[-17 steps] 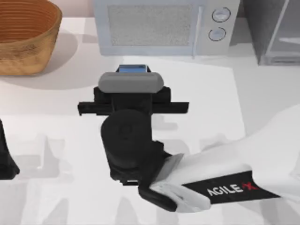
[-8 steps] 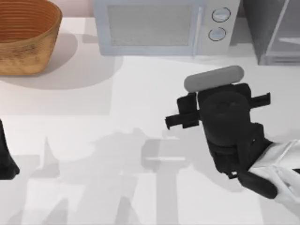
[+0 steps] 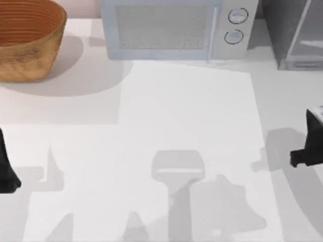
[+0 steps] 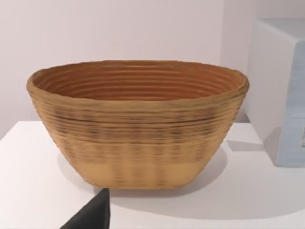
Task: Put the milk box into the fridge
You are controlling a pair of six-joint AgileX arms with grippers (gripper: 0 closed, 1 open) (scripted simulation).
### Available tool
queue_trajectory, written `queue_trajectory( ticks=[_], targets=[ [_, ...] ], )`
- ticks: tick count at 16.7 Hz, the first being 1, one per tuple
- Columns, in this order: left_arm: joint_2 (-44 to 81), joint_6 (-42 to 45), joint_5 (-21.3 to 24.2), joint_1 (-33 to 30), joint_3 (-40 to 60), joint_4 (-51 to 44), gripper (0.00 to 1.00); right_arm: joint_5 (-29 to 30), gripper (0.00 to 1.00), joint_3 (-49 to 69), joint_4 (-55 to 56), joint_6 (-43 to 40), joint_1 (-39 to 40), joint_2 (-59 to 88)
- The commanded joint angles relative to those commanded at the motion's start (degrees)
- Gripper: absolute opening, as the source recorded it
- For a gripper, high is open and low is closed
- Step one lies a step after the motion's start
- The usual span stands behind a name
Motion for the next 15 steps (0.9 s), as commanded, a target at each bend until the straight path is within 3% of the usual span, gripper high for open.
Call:
queue_trajectory(
  ticks=[7, 11, 15],
  targets=[
    [0.00, 0.00, 0.00, 0.00, 0.00, 0.00, 1.00, -11.97, 0.00, -7.28, -11.92, -1.33, -17.07, -38.27],
    [0.00, 0.00, 0.00, 0.00, 0.00, 0.00, 1.00, -16.11, 0.00, -12.20, -18.41, -1.54, -23.78, -47.96],
    [0.00, 0.00, 0.00, 0.00, 0.00, 0.00, 1.00, -16.77, 0.00, -13.58, -19.71, -1.53, -24.97, -49.39]
  ],
)
